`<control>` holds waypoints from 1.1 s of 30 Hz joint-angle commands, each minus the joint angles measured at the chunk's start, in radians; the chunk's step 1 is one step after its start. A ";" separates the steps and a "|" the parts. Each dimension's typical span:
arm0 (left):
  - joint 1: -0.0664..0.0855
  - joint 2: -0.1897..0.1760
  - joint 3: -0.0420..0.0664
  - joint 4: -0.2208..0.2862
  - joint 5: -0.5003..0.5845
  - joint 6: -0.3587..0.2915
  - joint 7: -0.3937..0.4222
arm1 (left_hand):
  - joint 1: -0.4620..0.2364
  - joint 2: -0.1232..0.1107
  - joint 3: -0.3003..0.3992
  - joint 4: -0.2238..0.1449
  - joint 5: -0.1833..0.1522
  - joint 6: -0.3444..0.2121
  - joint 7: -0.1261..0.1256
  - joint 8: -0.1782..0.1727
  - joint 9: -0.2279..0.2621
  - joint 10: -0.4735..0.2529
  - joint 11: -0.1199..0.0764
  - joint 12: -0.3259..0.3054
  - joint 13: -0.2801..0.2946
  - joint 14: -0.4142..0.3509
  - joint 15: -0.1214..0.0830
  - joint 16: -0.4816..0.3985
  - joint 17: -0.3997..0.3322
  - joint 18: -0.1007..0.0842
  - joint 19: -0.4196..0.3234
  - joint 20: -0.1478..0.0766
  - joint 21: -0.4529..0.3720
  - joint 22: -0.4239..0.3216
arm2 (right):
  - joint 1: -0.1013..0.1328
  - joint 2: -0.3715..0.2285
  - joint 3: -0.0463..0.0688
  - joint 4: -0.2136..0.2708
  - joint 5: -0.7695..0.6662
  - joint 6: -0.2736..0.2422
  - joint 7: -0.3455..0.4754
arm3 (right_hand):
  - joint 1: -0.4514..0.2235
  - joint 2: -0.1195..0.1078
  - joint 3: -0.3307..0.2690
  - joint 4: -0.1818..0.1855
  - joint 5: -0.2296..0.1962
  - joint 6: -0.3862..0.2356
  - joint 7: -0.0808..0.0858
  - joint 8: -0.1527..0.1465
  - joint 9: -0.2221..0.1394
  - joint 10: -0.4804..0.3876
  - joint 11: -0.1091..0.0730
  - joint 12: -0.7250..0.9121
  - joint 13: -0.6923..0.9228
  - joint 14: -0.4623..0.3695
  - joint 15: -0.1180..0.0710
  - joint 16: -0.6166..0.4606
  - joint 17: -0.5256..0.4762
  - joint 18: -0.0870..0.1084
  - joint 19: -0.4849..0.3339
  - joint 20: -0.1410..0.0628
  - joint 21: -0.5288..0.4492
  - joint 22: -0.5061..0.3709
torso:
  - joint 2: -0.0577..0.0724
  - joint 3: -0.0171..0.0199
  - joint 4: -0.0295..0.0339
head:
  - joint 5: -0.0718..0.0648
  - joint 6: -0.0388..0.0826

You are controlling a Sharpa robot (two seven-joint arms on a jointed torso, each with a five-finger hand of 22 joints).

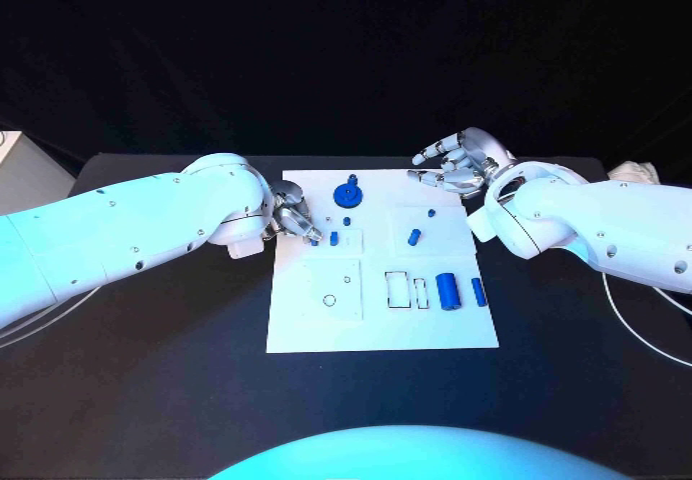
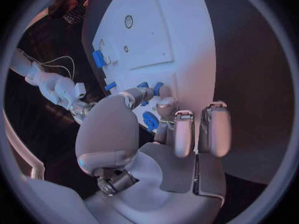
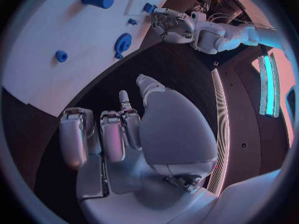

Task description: Assemble the parts on the task board

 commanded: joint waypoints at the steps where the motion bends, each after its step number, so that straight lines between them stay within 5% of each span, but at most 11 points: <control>1: -0.010 0.004 -0.009 -0.003 0.010 0.017 -0.007 | -0.009 0.004 0.008 -0.019 0.000 0.005 -0.006 -0.011 -0.010 -0.001 -0.008 -0.004 0.002 0.106 -0.008 0.004 0.263 -0.002 -0.004 -0.005 -0.007 0.061 | -0.001 0.001 0.000 0.000 0.000 0.011 0.012 | -0.012 -0.002 0.006 0.003 0.006 -0.002 0.000 0.007 -0.001 0.017 0.003 -0.003 0.173 0.081 0.006 -0.005 0.160 0.017 0.028 0.007 -0.002 0.194 | 0.000 0.0000 0.0008 | -0.002 -0.001; 13: -0.010 -0.001 -0.010 -0.009 0.010 -0.001 -0.008 | -0.046 -0.005 -0.135 0.077 -0.009 0.023 -0.004 -0.028 -0.024 -0.007 -0.005 -0.004 0.008 0.106 -0.007 0.004 0.263 -0.001 -0.005 -0.005 -0.013 0.056 | -0.001 0.001 0.000 0.000 0.001 0.010 0.014 | -0.012 -0.002 0.007 0.003 0.006 -0.002 0.000 0.007 -0.001 0.016 0.003 -0.005 0.172 0.081 0.006 -0.006 0.159 0.017 0.027 0.007 -0.005 0.193 | -0.001 -0.0001 -0.0003 | -0.001 0.001; 18: -0.014 -0.013 -0.008 0.001 0.012 -0.021 -0.008 | -0.045 -0.010 -0.220 0.155 -0.128 0.024 0.000 -0.036 -0.029 -0.014 -0.002 -0.007 0.005 0.106 -0.003 0.004 0.263 0.001 -0.008 -0.002 -0.017 0.051 | -0.001 0.001 0.000 -0.001 0.002 0.010 0.015 | -0.013 -0.003 0.007 0.003 0.006 -0.002 0.000 0.007 -0.001 0.015 0.003 -0.007 0.170 0.080 0.006 -0.007 0.157 0.018 0.025 0.007 -0.008 0.191 | 0.000 -0.0010 0.0001 | -0.004 0.003; 19: -0.015 -0.017 -0.007 0.005 0.014 -0.028 -0.008 | -0.048 -0.008 -0.242 0.167 -0.184 0.024 0.002 -0.038 -0.030 -0.016 0.000 -0.008 0.004 0.106 -0.002 0.004 0.263 0.001 -0.008 -0.001 -0.018 0.050 | -0.001 0.001 0.000 -0.001 0.002 0.010 0.016 | -0.013 -0.003 0.007 0.003 0.006 -0.002 0.000 0.007 -0.001 0.015 0.003 -0.007 0.170 0.080 0.006 -0.007 0.157 0.018 0.025 0.007 -0.008 0.191 | 0.000 -0.0007 -0.0001 | -0.003 0.003; 20: -0.015 -0.020 -0.006 0.007 0.015 -0.035 -0.007 | -0.048 -0.007 -0.245 0.168 -0.189 0.023 0.002 -0.038 -0.030 -0.017 0.000 -0.008 0.004 0.106 -0.002 0.003 0.263 0.001 -0.009 -0.001 -0.019 0.050 | -0.001 0.001 0.000 -0.001 0.002 0.010 0.016 | -0.013 -0.003 0.007 0.003 0.006 -0.002 0.000 0.007 -0.001 0.015 0.003 -0.007 0.170 0.080 0.006 -0.007 0.157 0.018 0.025 0.007 -0.008 0.191 | 0.000 -0.0008 -0.0003 | -0.003 0.003; 24: -0.016 -0.035 0.004 0.021 0.019 -0.079 0.000 | -0.070 0.013 -0.309 0.170 -0.299 0.011 0.007 -0.038 -0.028 -0.039 0.005 -0.025 -0.026 0.102 0.002 -0.003 0.252 0.004 -0.019 0.003 -0.027 0.037 | -0.001 0.000 0.000 -0.001 0.003 0.010 0.016 | -0.013 -0.003 0.007 0.003 0.006 -0.002 0.000 0.007 -0.001 0.015 0.003 -0.007 0.170 0.080 0.006 -0.007 0.157 0.018 0.025 0.007 -0.008 0.191 | 0.000 -0.0003 -0.0008 | -0.006 0.005; 33: -0.017 -0.064 0.042 0.051 0.033 -0.148 0.025 | -0.068 0.031 -0.355 0.171 -0.310 -0.012 0.014 -0.033 -0.021 -0.058 0.011 -0.030 -0.041 0.096 0.007 -0.014 0.236 0.009 -0.035 0.007 -0.039 0.018 | -0.002 -0.001 0.000 -0.002 0.003 0.010 0.017 | -0.013 -0.003 0.007 0.003 0.006 -0.002 0.000 0.007 -0.001 0.015 0.003 -0.007 0.170 0.080 0.006 -0.007 0.157 0.018 0.025 0.007 -0.008 0.191 | 0.000 -0.0011 0.0011 | -0.010 0.005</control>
